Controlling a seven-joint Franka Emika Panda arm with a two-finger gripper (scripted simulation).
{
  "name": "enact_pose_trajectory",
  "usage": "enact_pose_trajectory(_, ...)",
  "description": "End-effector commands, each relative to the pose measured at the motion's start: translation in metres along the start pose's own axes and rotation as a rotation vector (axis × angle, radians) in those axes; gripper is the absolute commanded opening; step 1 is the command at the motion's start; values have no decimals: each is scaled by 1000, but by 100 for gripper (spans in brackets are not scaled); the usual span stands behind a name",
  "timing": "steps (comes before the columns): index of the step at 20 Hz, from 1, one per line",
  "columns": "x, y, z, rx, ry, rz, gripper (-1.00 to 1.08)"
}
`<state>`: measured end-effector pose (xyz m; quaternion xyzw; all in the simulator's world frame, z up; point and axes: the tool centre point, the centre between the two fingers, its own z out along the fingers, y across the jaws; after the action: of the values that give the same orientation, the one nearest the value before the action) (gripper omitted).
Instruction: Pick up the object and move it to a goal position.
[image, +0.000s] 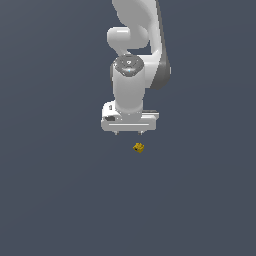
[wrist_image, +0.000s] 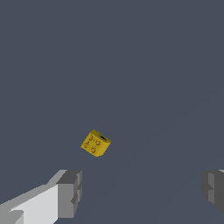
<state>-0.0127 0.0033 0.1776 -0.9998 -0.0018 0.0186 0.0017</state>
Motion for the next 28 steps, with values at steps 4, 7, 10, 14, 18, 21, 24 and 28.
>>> enact_pose_trajectory(4,-2,3,2,0,-9,4,100)
enact_pose_trajectory(7,-8,12,7,0,-33,15,100)
enact_pose_trajectory(10,-13,20,12,0,-55,28,100)
enact_pose_trajectory(14,-14,21,12,1,-58,31,100)
enact_pose_trajectory(18,-13,20,14,0,-55,12,100)
enact_pose_trajectory(21,-13,18,17,-2,-53,-18,100)
enact_pose_trajectory(24,-12,15,22,-4,-49,-64,100)
enact_pose_trajectory(28,-11,10,30,-7,-43,-148,100)
